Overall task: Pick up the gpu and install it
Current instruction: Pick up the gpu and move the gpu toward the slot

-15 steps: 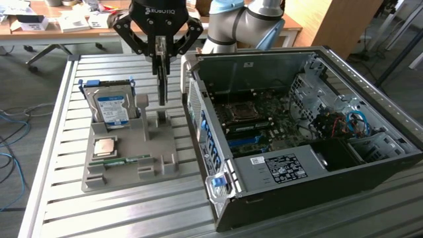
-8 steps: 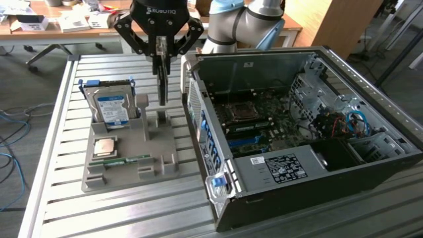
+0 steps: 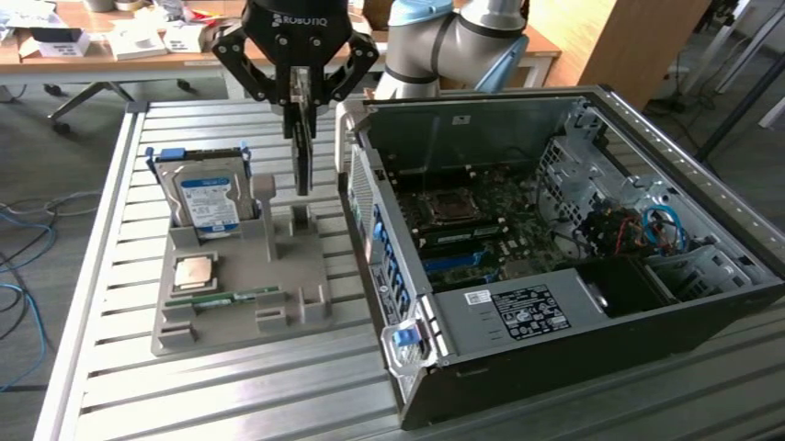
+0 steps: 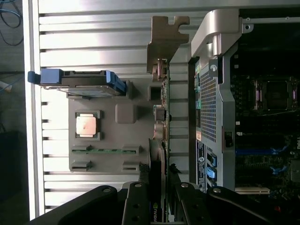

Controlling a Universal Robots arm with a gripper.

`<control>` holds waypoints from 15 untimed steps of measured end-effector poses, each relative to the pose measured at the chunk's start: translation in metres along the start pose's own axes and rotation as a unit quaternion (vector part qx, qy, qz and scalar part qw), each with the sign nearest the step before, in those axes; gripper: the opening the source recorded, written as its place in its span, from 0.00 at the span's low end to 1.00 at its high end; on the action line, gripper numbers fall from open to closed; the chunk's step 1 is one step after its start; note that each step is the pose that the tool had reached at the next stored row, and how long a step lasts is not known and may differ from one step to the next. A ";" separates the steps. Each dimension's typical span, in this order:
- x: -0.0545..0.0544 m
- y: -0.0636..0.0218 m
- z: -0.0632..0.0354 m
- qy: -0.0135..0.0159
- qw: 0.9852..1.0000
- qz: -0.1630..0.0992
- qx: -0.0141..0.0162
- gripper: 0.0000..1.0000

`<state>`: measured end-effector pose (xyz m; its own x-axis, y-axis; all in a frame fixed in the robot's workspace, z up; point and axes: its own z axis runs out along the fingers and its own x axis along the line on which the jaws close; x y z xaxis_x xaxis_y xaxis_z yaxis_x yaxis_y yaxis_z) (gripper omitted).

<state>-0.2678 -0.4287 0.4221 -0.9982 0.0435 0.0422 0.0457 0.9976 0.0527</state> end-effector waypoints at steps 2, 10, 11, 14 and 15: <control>0.000 0.0000 0.0000 0.000 1.000 0.000 0.000 0.26; 0.000 0.0002 -0.0043 0.000 1.000 0.000 0.000 0.26; 0.000 0.0002 -0.0043 0.000 1.000 0.000 0.000 0.26; -0.001 0.0003 -0.0046 0.000 1.000 0.000 0.000 0.26; -0.002 0.0003 -0.0045 0.000 1.000 0.000 0.000 0.26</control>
<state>-0.2658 -0.4287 0.4265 -0.9982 0.0433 0.0423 0.0455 0.9976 0.0526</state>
